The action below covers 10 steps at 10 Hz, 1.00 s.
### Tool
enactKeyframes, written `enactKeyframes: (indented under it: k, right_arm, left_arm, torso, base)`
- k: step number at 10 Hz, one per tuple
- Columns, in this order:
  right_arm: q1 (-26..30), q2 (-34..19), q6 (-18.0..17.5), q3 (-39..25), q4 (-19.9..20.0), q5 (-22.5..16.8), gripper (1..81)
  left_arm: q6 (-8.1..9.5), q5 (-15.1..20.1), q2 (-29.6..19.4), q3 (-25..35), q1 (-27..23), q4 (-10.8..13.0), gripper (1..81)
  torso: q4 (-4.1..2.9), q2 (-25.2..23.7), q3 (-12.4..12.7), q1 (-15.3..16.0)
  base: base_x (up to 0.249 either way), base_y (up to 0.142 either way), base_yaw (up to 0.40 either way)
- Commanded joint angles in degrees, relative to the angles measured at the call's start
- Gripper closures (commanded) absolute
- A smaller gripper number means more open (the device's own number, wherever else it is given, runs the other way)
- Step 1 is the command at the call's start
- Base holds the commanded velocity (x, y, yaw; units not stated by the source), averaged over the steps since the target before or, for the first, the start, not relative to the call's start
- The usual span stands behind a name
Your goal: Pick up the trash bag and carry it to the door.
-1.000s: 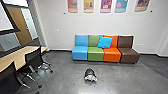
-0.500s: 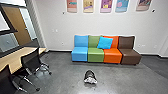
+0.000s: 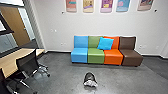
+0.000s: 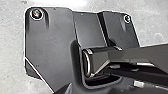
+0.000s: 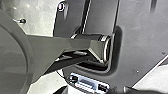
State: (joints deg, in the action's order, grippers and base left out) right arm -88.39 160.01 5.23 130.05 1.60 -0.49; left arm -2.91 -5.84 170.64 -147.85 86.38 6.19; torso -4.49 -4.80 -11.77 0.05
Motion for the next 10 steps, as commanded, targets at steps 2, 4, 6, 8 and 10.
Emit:
enactKeyframes:
  k: [2,4,6,8,10]
  right_arm:
    - [2.1,-0.4,0.0,-0.8,0.3,-3.8,1.0]
    - [2.3,-0.5,0.0,-0.8,0.3,-3.8,1.0]
    - [2.4,-0.5,0.0,-0.8,0.3,-3.8,1.0]
    - [2.4,-0.5,0.1,-0.8,0.3,-3.8,1.0]
    - [2.4,-0.5,0.0,-0.8,0.3,-3.8,1.0]
  left_arm:
    - [-0.07,3.1,0.0,0.4,-2.0,0.1,1.0]
    - [-0.07,3.1,0.0,0.4,-2.0,0.1,1.0]
    - [-0.07,3.1,0.0,0.5,-2.0,0.2,1.0]
    - [-0.07,3.1,0.0,0.5,-2.0,0.2,1.0]
    - [-0.07,3.1,0.0,0.5,-2.0,0.2,1.0]
  torso:
    - [0.0,0.0,0.0,0.0]
    - [0.0,0.0,0.0,0.0]
    - [0.0,0.0,0.0,0.0]
    - [0.0,0.0,0.0,0.0]
    - [0.0,0.0,0.0,0.0]
  base:
    - [0.162,0.0,0.0]
    - [0.162,0.0,0.0]
    - [0.163,-0.07,0.0]
    - [0.162,-0.07,0.0]
    - [0.163,-0.069,0.0]
